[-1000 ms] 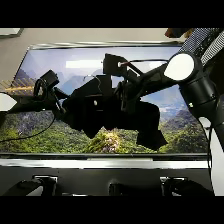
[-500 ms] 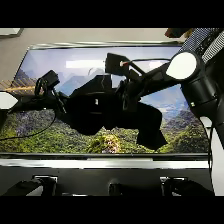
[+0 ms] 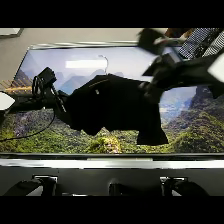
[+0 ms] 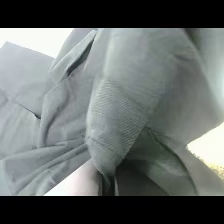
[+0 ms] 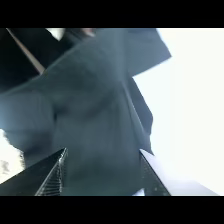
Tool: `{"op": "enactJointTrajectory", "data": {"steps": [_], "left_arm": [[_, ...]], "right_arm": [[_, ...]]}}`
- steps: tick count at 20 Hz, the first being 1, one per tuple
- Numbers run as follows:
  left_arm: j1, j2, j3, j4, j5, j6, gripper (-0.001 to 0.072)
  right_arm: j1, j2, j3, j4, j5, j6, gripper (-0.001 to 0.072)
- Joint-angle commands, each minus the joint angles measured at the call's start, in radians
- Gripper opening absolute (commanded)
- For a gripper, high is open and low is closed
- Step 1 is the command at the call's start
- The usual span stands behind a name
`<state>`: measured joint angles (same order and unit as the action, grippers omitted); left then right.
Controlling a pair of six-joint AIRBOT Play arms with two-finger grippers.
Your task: Fold the clothes and pants, and hang the long-sleeved shirts on hangers.
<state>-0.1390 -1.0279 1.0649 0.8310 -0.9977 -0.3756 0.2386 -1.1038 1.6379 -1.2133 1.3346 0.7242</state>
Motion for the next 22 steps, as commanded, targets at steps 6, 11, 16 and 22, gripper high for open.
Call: {"op": "enactJointTrajectory", "data": {"steps": [6,11,16,22], "left_arm": [[0.000,0.034,0.000,-0.006,-0.006,0.037,0.0020],[0.000,0.051,0.000,-0.048,-0.008,0.040,0.0020],[0.000,0.051,0.000,-0.047,-0.008,0.039,0.0020],[0.000,0.051,0.000,-0.047,-0.009,0.036,0.0020]], "right_arm": [[-0.296,-0.061,-0.009,0.111,0.067,-0.121,0.0526],[-0.296,-0.277,-0.009,0.340,0.074,-0.222,0.0526],[-0.295,-0.446,-0.009,0.478,0.051,-0.491,0.0526],[-0.187,-0.549,-0.009,0.488,-0.119,-0.584,0.0542]]}}
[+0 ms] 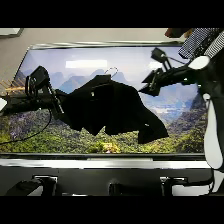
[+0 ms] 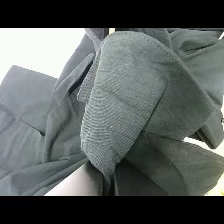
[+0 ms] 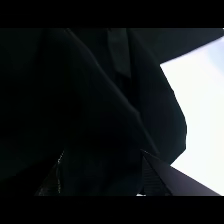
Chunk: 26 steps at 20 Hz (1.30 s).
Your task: Fold the clothes and pants, and hang the long-sleeved shirts on hangers.
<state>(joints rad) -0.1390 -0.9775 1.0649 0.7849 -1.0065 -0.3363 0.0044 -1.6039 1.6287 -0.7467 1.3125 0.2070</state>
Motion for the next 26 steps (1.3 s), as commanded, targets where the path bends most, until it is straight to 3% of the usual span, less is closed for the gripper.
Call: {"op": "enactJointTrajectory", "data": {"steps": [1,4,11,13,15,17,21,22,23,26], "left_arm": [[0.000,0.000,0.000,0.000,0.000,-0.003,0.0020],[0.000,0.000,0.000,0.000,0.000,-0.003,0.0020],[0.000,0.000,0.000,0.000,-0.034,-0.003,0.0020],[0.000,0.000,0.000,0.000,-0.033,-0.003,0.0020],[0.000,0.000,0.000,0.000,-0.033,-0.003,0.0020],[0.000,0.000,0.000,0.000,-0.033,-0.003,0.0021],[0.000,0.000,0.000,0.000,-0.032,-0.003,0.0030],[0.000,0.000,0.000,0.000,-0.025,-0.004,0.0111],[0.000,0.001,0.000,0.000,-0.010,-0.009,0.0278],[0.003,0.001,0.000,0.000,0.103,-0.182,0.0551]], "right_arm": [[0.068,-0.062,0.000,0.022,-0.135,-0.066,0.0542],[0.103,-0.100,0.000,0.029,-0.196,-0.071,0.0542],[0.106,-0.154,0.000,0.138,-0.173,-0.073,0.0535],[0.106,-0.156,0.000,0.145,-0.127,-0.096,0.0397],[0.106,-0.156,0.001,0.141,-0.056,-0.111,0.0176],[0.104,-0.149,0.002,0.138,0.015,-0.109,0.0033],[0.104,-0.071,0.002,0.029,0.040,-0.028,0.0030],[0.104,-0.040,0.002,-0.005,0.042,0.005,0.0029],[0.104,-0.006,0.002,-0.045,0.048,0.039,0.0028],[0.104,0.101,0.002,-0.153,0.050,0.166,0.0027]]}}
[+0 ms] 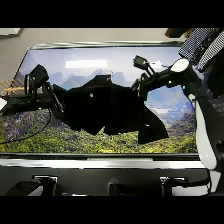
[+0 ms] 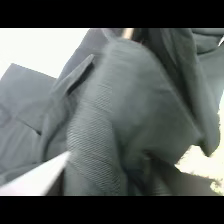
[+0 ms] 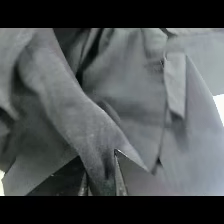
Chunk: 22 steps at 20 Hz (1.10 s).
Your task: Fold the clothes and pants, and hang the long-sleeved shirts on hangers.
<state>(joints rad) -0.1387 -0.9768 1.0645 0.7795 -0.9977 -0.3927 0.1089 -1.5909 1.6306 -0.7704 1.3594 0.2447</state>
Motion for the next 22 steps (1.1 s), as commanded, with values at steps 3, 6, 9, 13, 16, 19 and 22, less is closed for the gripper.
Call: {"op": "enactJointTrajectory", "data": {"steps": [3,6,9,13,16,19,22], "left_arm": [[0.002,0.000,0.000,0.005,0.249,-0.319,0.0682],[0.002,0.004,0.001,0.005,0.404,-0.468,0.0682],[0.002,0.020,0.001,0.005,0.528,-0.641,0.0682],[0.000,0.048,0.000,0.005,0.514,-0.739,0.0678],[-0.007,0.063,0.000,0.005,0.469,-0.738,0.0678],[-0.021,0.068,0.000,0.005,0.426,-0.738,0.0678],[-0.044,0.066,0.000,0.005,0.411,-0.738,0.0677]], "right_arm": [[-0.001,0.202,0.000,-0.224,0.004,0.291,0.0027],[-0.001,0.324,0.000,-0.329,0.008,0.450,0.0027],[-0.001,0.455,0.000,-0.533,-0.009,0.756,0.0028],[-0.001,0.631,0.000,-0.839,0.013,1.012,0.0029],[-0.001,0.753,0.000,-1.007,0.031,1.160,0.0029],[-0.001,0.854,0.000,-1.149,0.030,1.283,0.0029],[-0.001,0.924,0.000,-1.299,0.029,1.374,0.0028]]}}
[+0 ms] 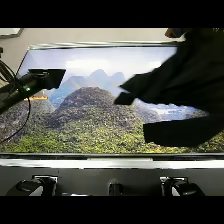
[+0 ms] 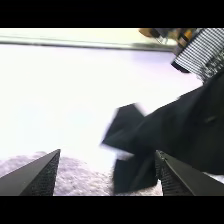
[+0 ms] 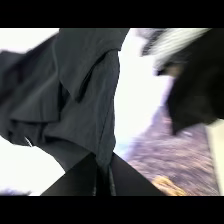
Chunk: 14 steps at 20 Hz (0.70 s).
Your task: Fold the clothes and pants, and hang the long-sleeved shirts on hangers.
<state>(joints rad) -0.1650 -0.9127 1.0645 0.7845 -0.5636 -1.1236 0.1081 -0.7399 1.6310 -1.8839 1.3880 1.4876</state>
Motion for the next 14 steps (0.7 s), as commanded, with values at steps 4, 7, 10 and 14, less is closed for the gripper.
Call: {"op": "enactJointTrajectory", "data": {"steps": [4,7,10,14], "left_arm": [[-0.051,0.002,0.000,0.000,-0.024,-0.007,0.0675],[-0.063,0.002,0.000,0.000,-0.024,-0.007,0.0674],[-0.063,0.000,0.000,0.000,-0.023,-0.007,0.0674],[-0.063,-0.005,0.000,0.000,-0.024,-0.007,0.0673]], "right_arm": [[0.000,0.117,0.000,-0.468,0.001,0.295,0.0028],[0.000,0.115,0.000,-0.677,-0.003,0.449,0.0028],[0.000,0.102,0.000,-0.822,-0.038,0.584,0.0028],[0.000,0.023,0.000,-0.969,-0.113,0.635,0.0028]]}}
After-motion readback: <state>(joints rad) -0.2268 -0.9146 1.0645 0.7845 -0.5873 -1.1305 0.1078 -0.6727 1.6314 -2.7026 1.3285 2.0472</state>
